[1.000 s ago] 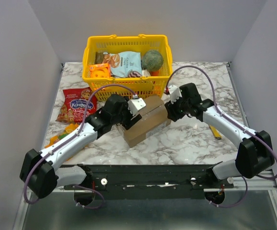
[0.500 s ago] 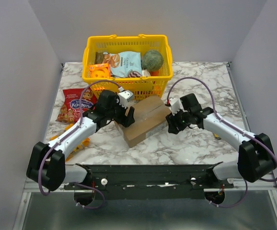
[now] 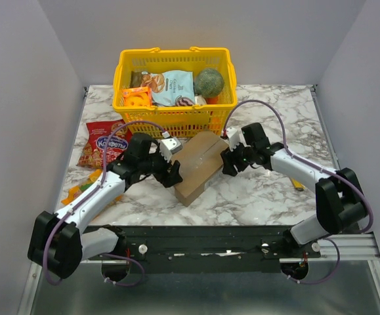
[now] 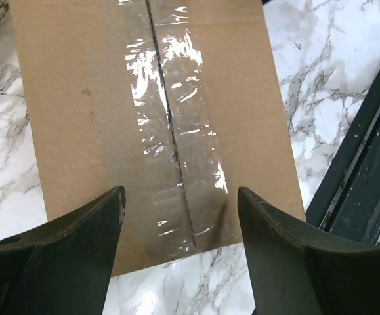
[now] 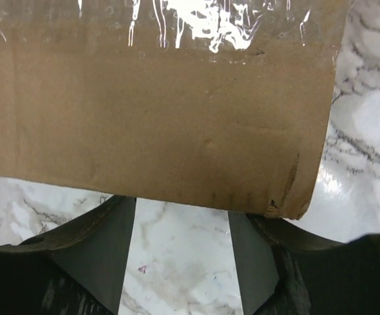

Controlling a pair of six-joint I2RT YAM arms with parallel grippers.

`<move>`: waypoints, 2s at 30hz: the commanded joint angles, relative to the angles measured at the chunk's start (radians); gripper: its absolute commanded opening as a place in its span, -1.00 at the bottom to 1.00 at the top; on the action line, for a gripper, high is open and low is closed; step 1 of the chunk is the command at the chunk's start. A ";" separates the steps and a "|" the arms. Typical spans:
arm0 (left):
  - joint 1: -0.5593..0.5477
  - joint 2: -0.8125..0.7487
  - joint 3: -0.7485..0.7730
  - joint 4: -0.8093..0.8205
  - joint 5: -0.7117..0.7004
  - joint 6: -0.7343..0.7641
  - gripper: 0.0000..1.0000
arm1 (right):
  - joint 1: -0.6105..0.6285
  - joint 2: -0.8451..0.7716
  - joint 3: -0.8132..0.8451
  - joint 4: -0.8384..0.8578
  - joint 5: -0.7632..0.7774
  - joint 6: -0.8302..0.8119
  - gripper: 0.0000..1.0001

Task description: Unpack the express box

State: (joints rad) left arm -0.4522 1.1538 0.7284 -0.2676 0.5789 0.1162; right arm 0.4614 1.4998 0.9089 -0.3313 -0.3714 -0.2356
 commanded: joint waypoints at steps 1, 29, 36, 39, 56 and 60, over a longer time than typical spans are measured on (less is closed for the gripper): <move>0.004 -0.034 0.092 -0.174 -0.095 0.054 0.53 | 0.008 0.059 0.059 0.094 0.011 -0.045 0.32; 0.081 -0.022 0.040 -0.259 0.225 0.229 0.53 | 0.008 0.025 0.025 0.080 -0.035 -0.114 0.36; 0.081 -0.063 0.156 -0.199 -0.194 -0.064 0.60 | 0.010 -0.041 0.038 0.063 0.090 -0.010 0.37; 0.081 -0.031 0.218 -0.209 -0.220 -0.102 0.60 | 0.010 -0.088 0.064 0.013 0.149 0.077 0.38; -0.147 0.168 0.345 -0.114 -0.514 -0.153 0.64 | 0.072 -0.043 0.073 0.123 -0.057 0.081 0.16; -0.181 0.216 0.353 -0.101 -0.596 -0.176 0.66 | 0.082 -0.009 0.016 0.140 -0.029 0.094 0.15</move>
State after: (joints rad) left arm -0.6086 1.3228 1.0534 -0.3969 0.1276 -0.0174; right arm 0.5312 1.4612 0.9787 -0.2333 -0.3981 -0.1478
